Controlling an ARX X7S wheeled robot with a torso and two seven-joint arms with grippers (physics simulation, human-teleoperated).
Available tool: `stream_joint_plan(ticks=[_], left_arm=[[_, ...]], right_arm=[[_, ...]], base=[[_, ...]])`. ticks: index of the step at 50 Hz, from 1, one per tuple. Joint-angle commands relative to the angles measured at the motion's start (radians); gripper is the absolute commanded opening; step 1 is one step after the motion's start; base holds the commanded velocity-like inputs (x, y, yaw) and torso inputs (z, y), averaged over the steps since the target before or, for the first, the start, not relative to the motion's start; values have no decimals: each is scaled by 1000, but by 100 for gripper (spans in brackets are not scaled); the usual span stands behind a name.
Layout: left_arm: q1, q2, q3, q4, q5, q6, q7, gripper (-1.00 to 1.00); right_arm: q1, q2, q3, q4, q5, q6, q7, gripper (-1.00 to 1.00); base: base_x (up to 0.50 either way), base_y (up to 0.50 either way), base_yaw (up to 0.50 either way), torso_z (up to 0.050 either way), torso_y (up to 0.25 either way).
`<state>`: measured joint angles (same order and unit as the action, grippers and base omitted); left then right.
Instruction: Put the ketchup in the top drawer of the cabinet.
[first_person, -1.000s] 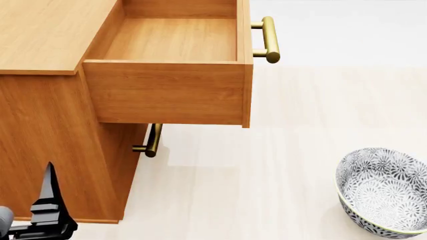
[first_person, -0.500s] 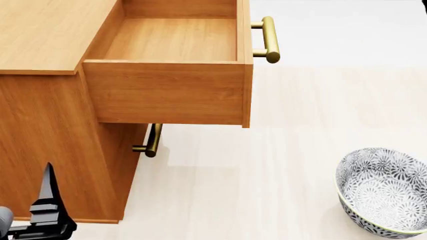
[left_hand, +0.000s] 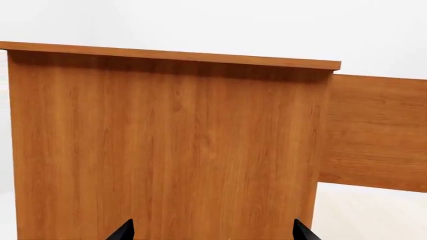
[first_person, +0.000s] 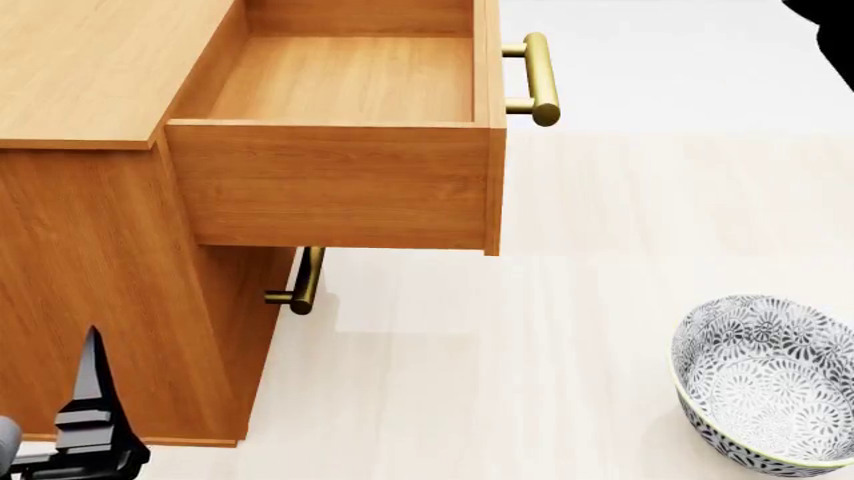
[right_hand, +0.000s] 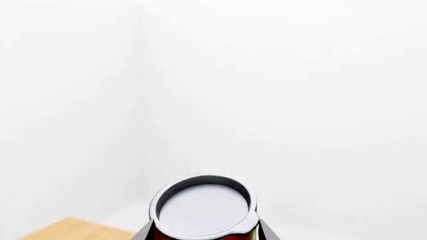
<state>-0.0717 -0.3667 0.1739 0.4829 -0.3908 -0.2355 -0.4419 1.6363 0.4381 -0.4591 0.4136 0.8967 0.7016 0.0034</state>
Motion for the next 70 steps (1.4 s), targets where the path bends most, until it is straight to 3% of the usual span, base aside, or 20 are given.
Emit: stream_joint_plan(ticks=[1, 12, 30, 51, 63, 70], left_arm=[[4, -2, 1, -2, -1, 4, -3, 100], [6, -4, -1, -3, -6, 8, -4, 100], [-2, -4, 11, -2, -5, 3, -11, 100], [-8, -9, 21, -1, -11, -8, -13, 100], [-20, -8, 30, -7, -12, -12, -13, 100], [-17, -11, 28, -10, -13, -9, -14, 100]], right_arm=[[55, -47, -53, 138, -69, -22, -112, -100], [126, -114, -114, 329, -141, -77, -194, -100], [294, -316, -186, 892, -277, -324, -398, -100], [253, -437, 149, 895, -683, -284, -453, -100], [243, -438, -388, 895, -139, -315, -410, -100], [234, -438, -541, 895, 41, -323, -428, -100]], base=[[0, 0, 0, 0, 0], [0, 0, 0, 0, 0], [0, 0, 0, 0, 0], [0, 0, 0, 0, 0], [0, 0, 0, 0, 0], [0, 0, 0, 0, 0]])
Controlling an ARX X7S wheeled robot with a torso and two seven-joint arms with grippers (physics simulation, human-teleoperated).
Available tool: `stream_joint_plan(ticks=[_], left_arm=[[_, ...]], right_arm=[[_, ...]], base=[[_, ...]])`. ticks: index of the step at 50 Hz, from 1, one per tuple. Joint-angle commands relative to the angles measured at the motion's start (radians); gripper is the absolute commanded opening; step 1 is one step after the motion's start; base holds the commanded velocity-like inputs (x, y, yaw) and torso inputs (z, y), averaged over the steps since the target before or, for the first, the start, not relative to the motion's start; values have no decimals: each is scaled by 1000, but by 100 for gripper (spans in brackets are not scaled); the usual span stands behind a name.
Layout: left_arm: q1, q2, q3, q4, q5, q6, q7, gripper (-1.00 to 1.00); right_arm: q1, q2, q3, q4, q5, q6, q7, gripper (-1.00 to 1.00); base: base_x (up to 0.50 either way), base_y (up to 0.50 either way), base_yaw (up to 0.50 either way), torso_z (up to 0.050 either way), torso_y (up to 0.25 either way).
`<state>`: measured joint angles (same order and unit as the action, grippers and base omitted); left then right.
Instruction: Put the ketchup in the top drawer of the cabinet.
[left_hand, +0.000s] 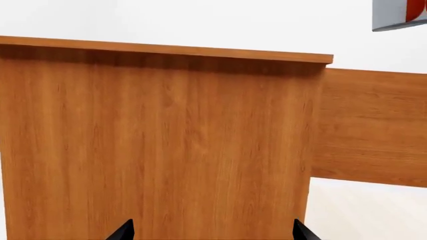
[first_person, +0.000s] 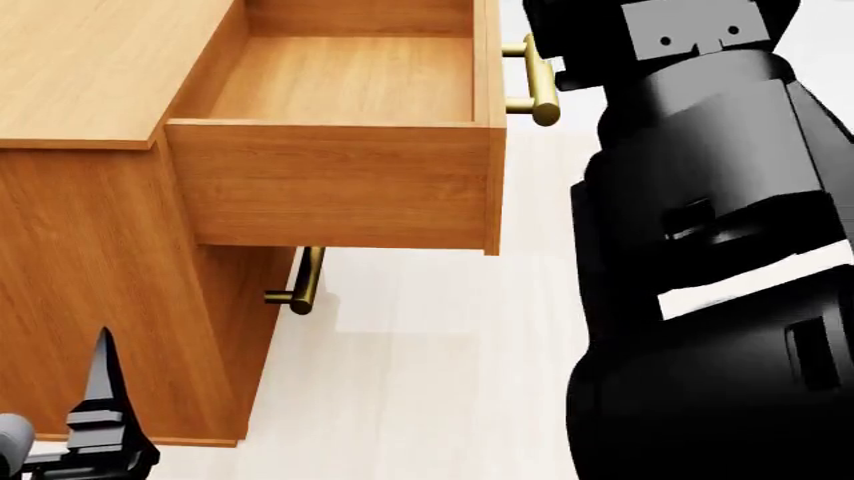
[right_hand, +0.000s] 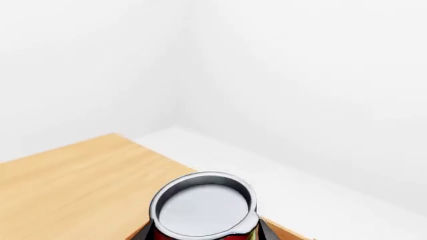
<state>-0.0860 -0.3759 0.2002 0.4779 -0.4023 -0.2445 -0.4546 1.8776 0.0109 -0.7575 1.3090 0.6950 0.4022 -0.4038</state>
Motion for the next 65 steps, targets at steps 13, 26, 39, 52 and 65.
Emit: stream_joint_plan(ticks=[13, 26, 39, 52, 65], left_arm=[[-1, -3, 4, -15, -4, 7, 0, 100], [-1, -4, 7, -24, -3, 14, -2, 100], [-5, -4, 10, -35, -3, 17, -2, 100], [-3, -8, 12, -33, -4, 18, -5, 100], [-1, -9, 13, -41, -4, 26, -5, 100]], right_arm=[[-43, -11, -87, 0, 148, 51, -30, -100], [-72, -11, -37, 0, 69, 116, -36, -100], [-90, -11, -55, 0, 76, 142, -29, -100], [-112, -11, -24, 0, 50, 149, -42, -100], [-129, -11, -23, 0, 38, 143, -45, -100]], base=[[0, 0, 0, 0, 1], [0, 0, 0, 0, 0], [0, 0, 0, 0, 1], [0, 0, 0, 0, 0], [0, 0, 0, 1, 1]])
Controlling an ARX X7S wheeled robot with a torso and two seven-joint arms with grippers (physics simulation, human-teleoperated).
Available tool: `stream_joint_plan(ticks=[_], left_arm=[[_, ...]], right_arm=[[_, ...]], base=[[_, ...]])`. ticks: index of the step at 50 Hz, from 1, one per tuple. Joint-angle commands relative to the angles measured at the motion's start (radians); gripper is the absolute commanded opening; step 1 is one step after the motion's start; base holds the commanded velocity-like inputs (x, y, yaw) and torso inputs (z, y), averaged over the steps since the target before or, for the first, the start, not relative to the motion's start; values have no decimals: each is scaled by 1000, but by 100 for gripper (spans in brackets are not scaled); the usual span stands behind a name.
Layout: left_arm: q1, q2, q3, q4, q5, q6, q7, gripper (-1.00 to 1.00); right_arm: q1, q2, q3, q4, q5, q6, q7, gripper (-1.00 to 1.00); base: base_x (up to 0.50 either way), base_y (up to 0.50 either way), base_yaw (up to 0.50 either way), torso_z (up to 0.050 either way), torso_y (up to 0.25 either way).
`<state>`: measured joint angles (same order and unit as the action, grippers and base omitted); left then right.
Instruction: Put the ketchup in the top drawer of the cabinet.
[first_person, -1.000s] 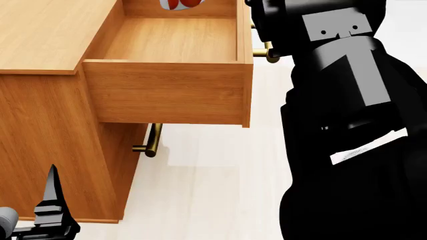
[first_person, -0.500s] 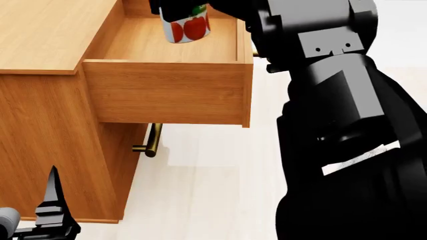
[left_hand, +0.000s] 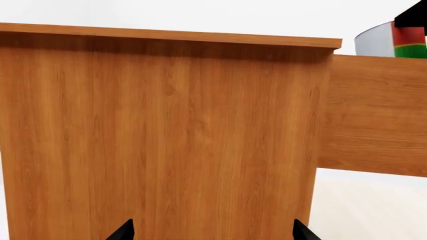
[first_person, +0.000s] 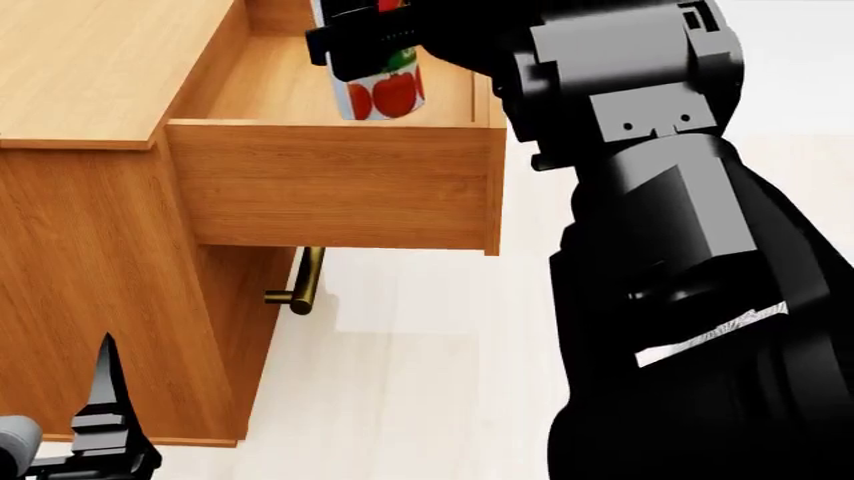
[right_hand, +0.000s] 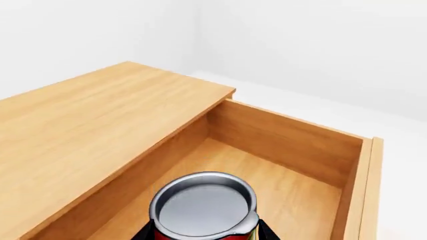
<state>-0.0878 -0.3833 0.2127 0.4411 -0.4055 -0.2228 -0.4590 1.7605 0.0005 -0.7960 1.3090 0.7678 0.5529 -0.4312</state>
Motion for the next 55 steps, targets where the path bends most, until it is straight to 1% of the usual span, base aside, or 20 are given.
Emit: stream_joint_plan(ticks=[1, 6, 12, 15, 19, 20, 24, 41, 49, 52, 55], left_arm=[[1, -2, 1, -5, -1, 5, -1, 100], [1, -3, 3, -4, 0, 5, -2, 100], [7, -6, 3, 0, 0, 7, -4, 100], [6, -7, 2, 3, -2, 5, -6, 100], [7, -10, 1, 9, -4, 3, -9, 100], [8, -10, 1, 10, -3, 3, -9, 100], [9, -11, 2, 6, 7, 6, -15, 100], [12, -14, 6, 10, 5, 11, -17, 100], [8, -15, 9, 16, -1, 2, -19, 100], [5, -15, 11, 17, -1, 1, -20, 100], [6, -17, 11, 22, -3, -1, -21, 100]], right_arm=[[-12, 0, 17, 0, -36, -7, -17, -100], [-17, 0, 17, 0, -42, -10, -19, -100], [-21, 0, 50, 0, -73, -7, -25, -100], [-17, 0, 44, 0, -65, -13, -29, -100], [-18, 0, 0, 0, -33, -28, -32, -100], [-19, 0, -7, 0, -28, -30, -32, 100], [-18, 0, -46, 0, -17, -60, -42, 100], [-7, 0, 36, 0, -103, -55, -45, 100], [32, 0, 148, 0, -211, -46, -43, 100], [57, 0, 223, 0, -273, -52, -46, 100], [80, 0, 347, 0, -361, -73, -40, 100]], base=[[0, 0, 0, 0, 0], [0, 0, 0, 0, 0], [0, 0, 0, 0, 0], [0, 0, 0, 0, 0], [0, 0, 0, 0, 0], [0, 0, 0, 0, 0], [0, 0, 0, 0, 0], [0, 0, 0, 0, 0], [0, 0, 0, 0, 0], [0, 0, 0, 0, 0], [0, 0, 0, 0, 0]])
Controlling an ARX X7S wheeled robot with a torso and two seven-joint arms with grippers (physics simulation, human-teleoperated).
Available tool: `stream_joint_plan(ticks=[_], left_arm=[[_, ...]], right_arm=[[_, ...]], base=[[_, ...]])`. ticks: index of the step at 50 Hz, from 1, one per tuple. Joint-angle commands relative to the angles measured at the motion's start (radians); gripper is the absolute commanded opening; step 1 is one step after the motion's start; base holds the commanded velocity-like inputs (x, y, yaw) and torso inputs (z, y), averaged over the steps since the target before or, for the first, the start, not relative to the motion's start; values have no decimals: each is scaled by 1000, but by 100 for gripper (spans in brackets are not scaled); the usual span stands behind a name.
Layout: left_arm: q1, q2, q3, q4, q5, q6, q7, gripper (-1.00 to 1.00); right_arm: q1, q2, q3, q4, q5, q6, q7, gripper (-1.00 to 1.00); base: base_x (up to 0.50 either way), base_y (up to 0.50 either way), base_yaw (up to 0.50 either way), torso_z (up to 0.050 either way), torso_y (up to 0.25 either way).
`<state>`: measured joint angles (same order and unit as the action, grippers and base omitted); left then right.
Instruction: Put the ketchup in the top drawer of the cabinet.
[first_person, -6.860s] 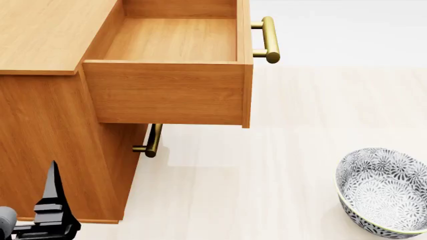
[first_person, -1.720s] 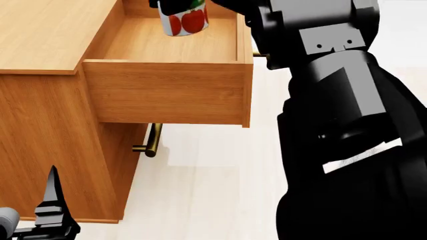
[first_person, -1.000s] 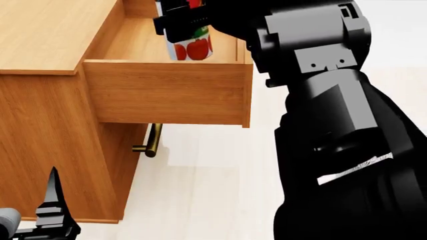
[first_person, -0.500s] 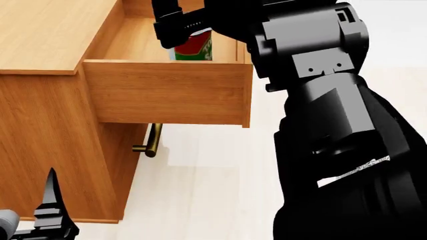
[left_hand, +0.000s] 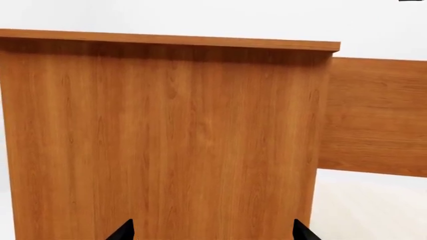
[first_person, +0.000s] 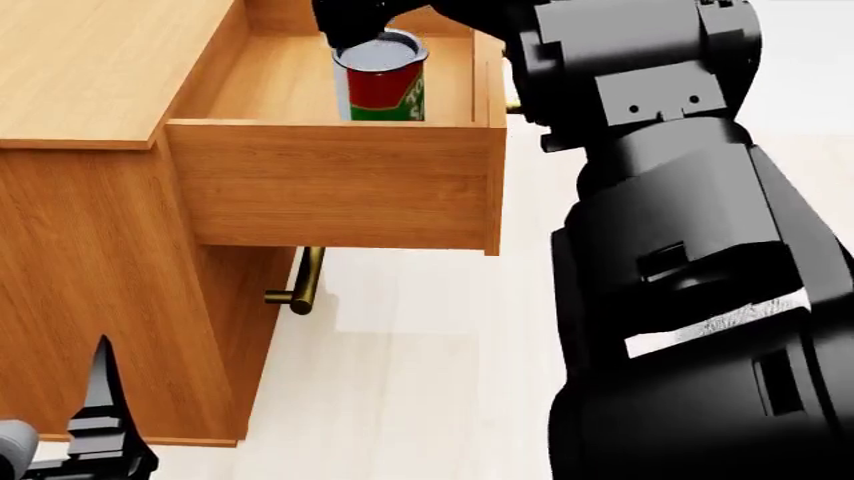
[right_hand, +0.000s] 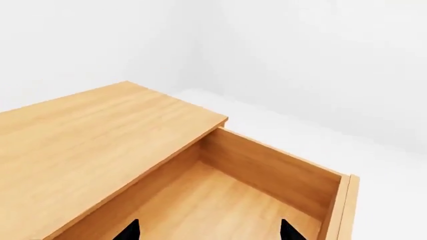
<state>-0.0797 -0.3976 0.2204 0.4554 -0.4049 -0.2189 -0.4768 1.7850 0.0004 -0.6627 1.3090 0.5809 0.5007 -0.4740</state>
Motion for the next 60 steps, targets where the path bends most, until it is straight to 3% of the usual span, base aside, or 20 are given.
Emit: stream_joint_plan(ticks=[1, 8, 16, 24, 31, 44, 60], left_arm=[[-2, -3, 3, 8, -5, -5, -3, 100], [0, -3, 5, 2, -5, -2, -2, 100], [3, -4, 9, 0, -6, 6, 2, 100], [7, -6, 9, 0, -8, 9, 3, 100], [7, -8, 6, -7, -10, 16, 4, 100], [11, -7, 3, -13, -21, 26, 5, 100], [17, -11, 4, -9, -20, 29, 1, 100]], right_arm=[[68, 2, 264, 0, -203, -29, 9, 100], [152, 8, 432, 0, -323, -35, -33, 100], [182, 39, 489, -19, -375, -40, -28, 100], [-85, 150, 539, -733, -298, 373, 81, 100], [-284, 220, 603, -1155, -227, 582, 133, 100], [-478, 255, 727, -1548, -121, 782, 179, 100], [-698, 259, 868, -1693, -55, 799, 174, 100]], base=[[0, 0, 0, 0, 0], [0, 0, 0, 0, 0], [0, 0, 0, 0, 0], [0, 0, 0, 0, 0], [0, 0, 0, 0, 0], [0, 0, 0, 0, 0], [0, 0, 0, 0, 0]])
